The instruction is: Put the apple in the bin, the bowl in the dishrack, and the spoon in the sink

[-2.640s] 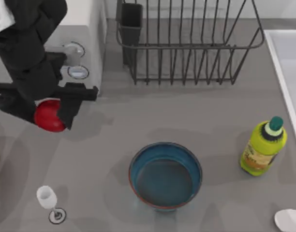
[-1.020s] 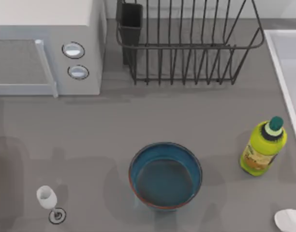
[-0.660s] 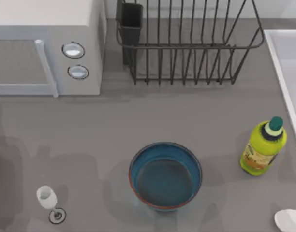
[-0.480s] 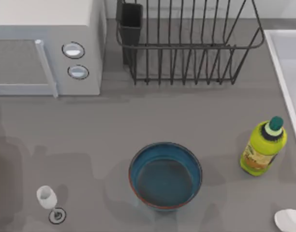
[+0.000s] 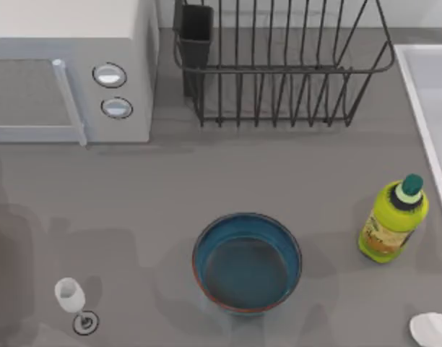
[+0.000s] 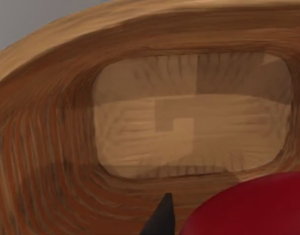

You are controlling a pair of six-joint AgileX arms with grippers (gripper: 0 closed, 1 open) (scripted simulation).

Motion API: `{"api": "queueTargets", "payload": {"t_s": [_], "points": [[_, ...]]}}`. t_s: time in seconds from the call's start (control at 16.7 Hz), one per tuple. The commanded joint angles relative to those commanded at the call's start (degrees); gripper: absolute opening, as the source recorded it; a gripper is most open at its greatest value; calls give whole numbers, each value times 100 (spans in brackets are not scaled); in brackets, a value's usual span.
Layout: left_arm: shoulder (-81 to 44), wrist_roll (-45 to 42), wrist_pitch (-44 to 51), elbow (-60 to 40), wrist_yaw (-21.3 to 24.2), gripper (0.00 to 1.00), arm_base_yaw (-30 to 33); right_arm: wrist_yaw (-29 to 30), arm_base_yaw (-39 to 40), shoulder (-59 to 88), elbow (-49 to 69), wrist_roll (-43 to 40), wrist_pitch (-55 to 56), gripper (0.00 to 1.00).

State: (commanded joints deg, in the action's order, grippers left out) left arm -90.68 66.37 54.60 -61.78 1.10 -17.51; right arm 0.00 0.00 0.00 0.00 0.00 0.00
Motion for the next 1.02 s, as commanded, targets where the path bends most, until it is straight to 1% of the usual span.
{"api": "queueTargets", "payload": {"t_s": [0.48,0.54,1.02], "points": [[0,0,0,0,0,98,0,0,0,0,0,0,0,100],[0,0,0,0,0,100,0,0,0,0,0,0,0,100],[4,0,1,-2,0,100,2,0,0,0,0,0,0,100]]}}
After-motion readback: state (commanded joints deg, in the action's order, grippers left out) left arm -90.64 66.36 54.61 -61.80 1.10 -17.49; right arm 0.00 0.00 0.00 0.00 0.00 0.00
